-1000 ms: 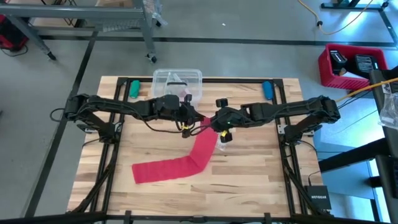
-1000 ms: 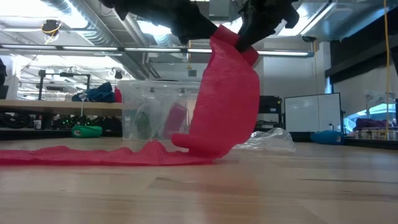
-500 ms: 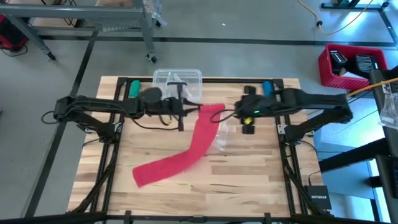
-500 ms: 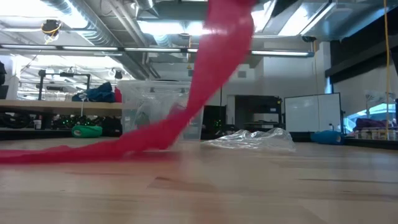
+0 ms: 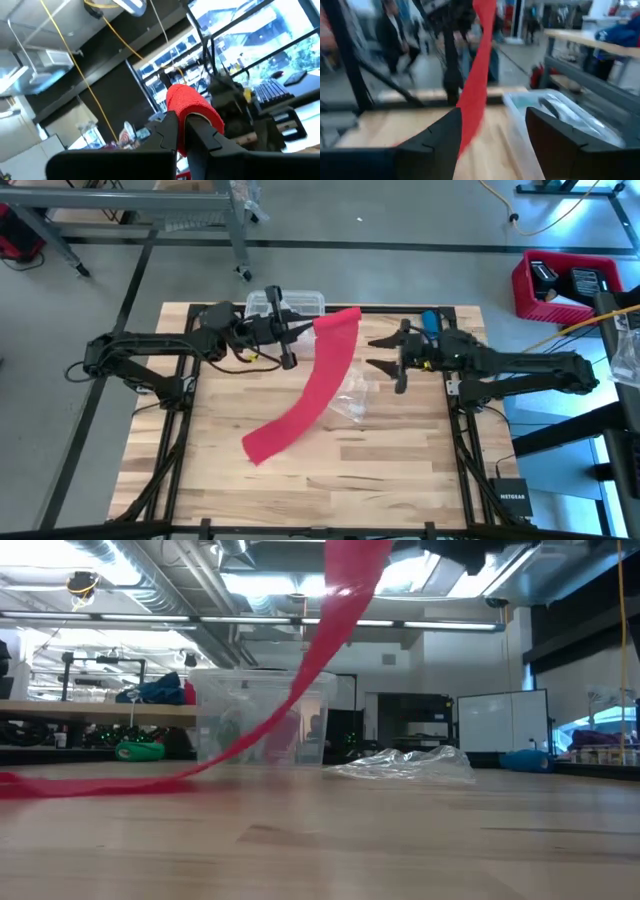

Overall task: Roll bandage
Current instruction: Roll the red bandage

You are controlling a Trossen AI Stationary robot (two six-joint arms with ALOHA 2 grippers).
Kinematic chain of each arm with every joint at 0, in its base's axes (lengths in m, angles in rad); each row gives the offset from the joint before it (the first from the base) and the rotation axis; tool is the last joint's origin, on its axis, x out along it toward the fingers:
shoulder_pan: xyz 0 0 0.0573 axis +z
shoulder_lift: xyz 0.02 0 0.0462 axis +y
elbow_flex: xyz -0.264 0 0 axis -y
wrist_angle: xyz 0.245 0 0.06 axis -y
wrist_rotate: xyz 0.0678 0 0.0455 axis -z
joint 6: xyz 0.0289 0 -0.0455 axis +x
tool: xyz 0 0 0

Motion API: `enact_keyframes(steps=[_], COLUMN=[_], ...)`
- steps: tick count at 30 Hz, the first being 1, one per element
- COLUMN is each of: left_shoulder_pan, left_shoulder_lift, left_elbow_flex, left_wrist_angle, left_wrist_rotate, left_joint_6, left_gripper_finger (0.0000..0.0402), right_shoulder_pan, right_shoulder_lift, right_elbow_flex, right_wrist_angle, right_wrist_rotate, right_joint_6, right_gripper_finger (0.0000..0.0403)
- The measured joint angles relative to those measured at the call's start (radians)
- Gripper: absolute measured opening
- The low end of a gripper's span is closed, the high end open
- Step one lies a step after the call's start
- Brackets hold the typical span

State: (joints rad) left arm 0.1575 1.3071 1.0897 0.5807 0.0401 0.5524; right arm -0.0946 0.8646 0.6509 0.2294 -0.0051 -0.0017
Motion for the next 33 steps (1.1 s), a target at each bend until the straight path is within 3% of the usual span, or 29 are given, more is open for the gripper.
enact_keyframes(steps=[4,10,12,17,21,27,33], left_shoulder_pan=[0.006,0.031,0.04,0.044,0.034,0.032,0.03], left_shoulder_lift=[0.0,0.001,0.001,0.0,0.0,0.0,-0.003], left_elbow_flex=[0.014,0.014,0.017,0.044,0.045,0.045,0.045], left_wrist_angle=[-0.003,-0.053,-0.046,-0.044,-0.048,-0.048,-0.043], left_wrist_rotate=[0.002,-0.075,-0.078,-0.053,-0.035,-0.033,-0.036], left_joint_6=[0.014,0.039,0.055,0.055,0.054,0.074,0.097], left_gripper_finger=[0.0003,0.0009,0.0007,0.0004,0.001,0.0007,0.0011], right_shoulder_pan=[-0.004,-0.004,-0.004,-0.017,-0.041,-0.056,-0.043], right_shoulder_lift=[0.094,0.172,0.174,0.172,0.176,0.228,0.309], right_elbow_flex=[-0.045,0.026,0.054,0.11,0.112,0.112,0.111], right_wrist_angle=[0.167,0.089,0.015,-0.009,-0.035,0.005,0.013], right_wrist_rotate=[-0.051,-0.146,-0.112,0.097,0.15,0.001,-0.023], right_joint_6=[0.053,0.105,0.098,0.049,0.024,0.049,0.047], right_gripper_finger=[0.0222,0.0222,0.0222,0.0222,0.0222,0.0222,0.0222])
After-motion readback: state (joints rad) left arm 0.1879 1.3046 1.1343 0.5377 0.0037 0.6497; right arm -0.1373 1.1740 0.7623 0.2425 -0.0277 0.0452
